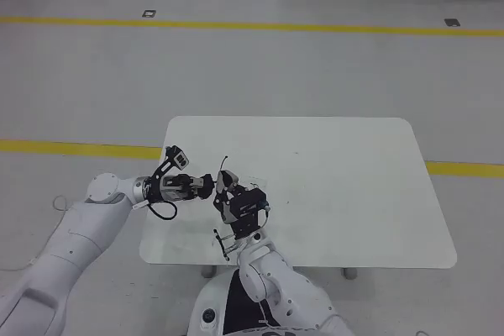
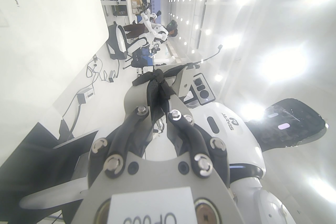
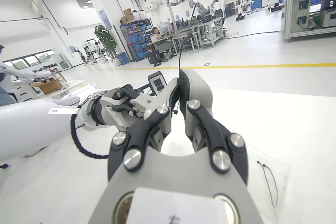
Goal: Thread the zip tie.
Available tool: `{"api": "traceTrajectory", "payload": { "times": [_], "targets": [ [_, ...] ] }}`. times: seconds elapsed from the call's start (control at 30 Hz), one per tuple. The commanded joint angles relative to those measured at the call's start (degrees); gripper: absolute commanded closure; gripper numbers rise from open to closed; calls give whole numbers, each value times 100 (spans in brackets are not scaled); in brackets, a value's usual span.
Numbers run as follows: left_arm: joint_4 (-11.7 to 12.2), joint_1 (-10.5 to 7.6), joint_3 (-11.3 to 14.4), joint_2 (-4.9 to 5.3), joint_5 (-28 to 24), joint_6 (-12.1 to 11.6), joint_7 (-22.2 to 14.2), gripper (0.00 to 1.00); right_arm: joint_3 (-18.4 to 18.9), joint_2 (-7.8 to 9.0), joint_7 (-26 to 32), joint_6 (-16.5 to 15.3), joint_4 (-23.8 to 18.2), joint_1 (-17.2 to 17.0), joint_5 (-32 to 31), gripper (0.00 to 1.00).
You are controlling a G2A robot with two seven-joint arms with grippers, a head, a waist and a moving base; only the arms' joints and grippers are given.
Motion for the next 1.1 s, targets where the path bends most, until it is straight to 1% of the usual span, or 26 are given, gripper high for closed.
{"api": "traceTrajectory", "payload": {
  "times": [0.0,0.23,0.7,1.07],
  "targets": [
    [0,0,0,0,0,0,0,100,-1,5,20,-19,-2,-4,-16,100],
    [0,0,0,0,0,0,0,100,-9,16,56,-78,-6,-11,-35,100],
    [0,0,0,0,0,0,0,100,-5,25,108,-37,59,-5,-77,100],
    [0,0,0,0,0,0,0,100,-23,29,146,-64,122,21,-37,100]
  ]
}}
